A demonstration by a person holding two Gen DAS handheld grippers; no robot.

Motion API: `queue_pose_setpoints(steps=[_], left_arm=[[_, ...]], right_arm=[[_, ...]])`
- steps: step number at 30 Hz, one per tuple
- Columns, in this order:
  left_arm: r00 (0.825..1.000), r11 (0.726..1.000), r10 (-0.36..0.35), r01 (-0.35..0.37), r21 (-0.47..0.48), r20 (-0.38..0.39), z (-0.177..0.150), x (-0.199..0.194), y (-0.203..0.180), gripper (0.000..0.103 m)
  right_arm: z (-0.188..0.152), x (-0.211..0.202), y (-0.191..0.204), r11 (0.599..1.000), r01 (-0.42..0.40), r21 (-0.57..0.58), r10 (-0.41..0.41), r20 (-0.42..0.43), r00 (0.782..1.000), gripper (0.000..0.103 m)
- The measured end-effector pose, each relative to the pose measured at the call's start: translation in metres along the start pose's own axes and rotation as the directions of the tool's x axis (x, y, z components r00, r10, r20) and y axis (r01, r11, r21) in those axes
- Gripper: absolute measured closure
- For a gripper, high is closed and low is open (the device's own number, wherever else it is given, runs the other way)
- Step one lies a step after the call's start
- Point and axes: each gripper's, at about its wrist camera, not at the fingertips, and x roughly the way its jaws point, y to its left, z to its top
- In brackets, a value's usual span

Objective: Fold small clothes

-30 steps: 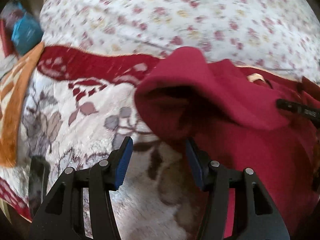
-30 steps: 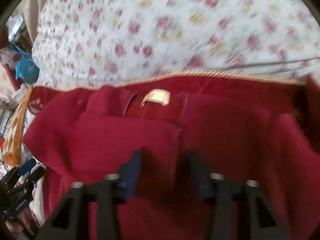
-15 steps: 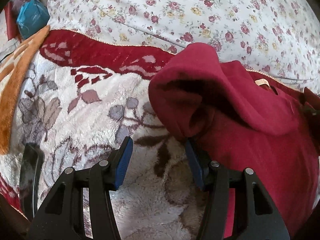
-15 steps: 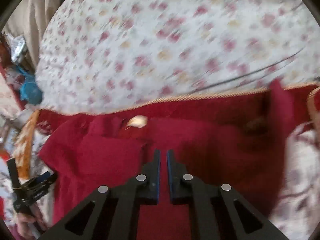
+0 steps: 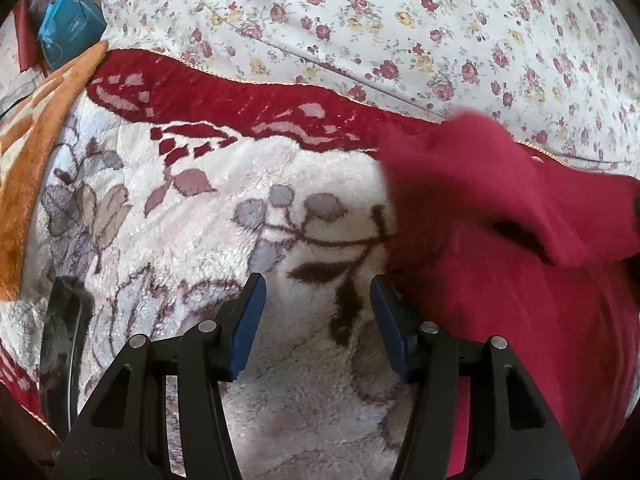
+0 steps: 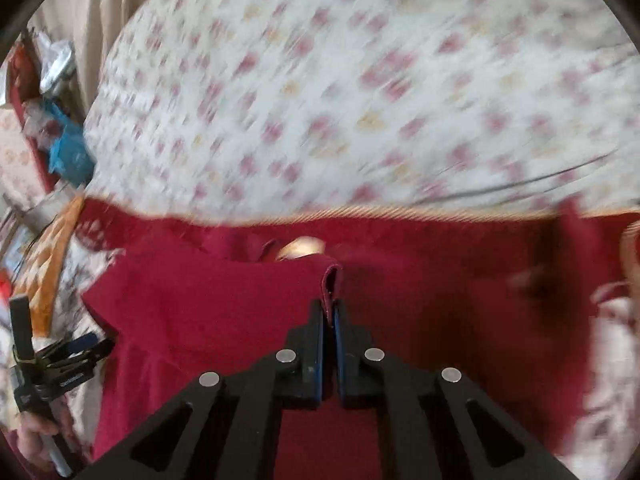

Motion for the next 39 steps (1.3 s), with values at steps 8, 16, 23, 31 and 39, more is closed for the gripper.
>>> queue_pose_setpoints(steps=[8,16,23,31,39], left_arm=[[0.999,0.998,-0.052,0.052,-0.020,0.018,0.003,-0.018,0.002,0.049],[0.984,0.985,-0.167,0.169,-0.038,0.057,0.026,-0.021,-0.021,0.049],[0.993,0.993,-0.115,0.115,-0.005,-0.004,0.035,0.020,-0.039,0.042],[0.993,0.992,-0.116,0.117,-0.050,0.025,0.034,0.008,-0.027,0.029],[0.986,0.990,-0.141,0.142,-0.003,0.094,0.036,-0.028,-0.058,0.029]], right_arm=[[-0.003,0.011,-0.024,0.982,0.189,-0.028,-0.191,-0.135,0.972,0.098],[0.025,0.043,0.081,0.984,-0.167,-0.067,0.153,-0.170,0.973,0.097],[0.012,0.106,0.134,0.974,-0.176,-0.145,0.135,-0.256,0.957,0.097],[0.002,0.088,0.062,0.994,-0.103,-0.023,0.096,-0.223,0.970,0.097],[-0.019,0.053,-0.025,0.996,0.069,0.059,-0.054,-0.226,0.973,0.096]])
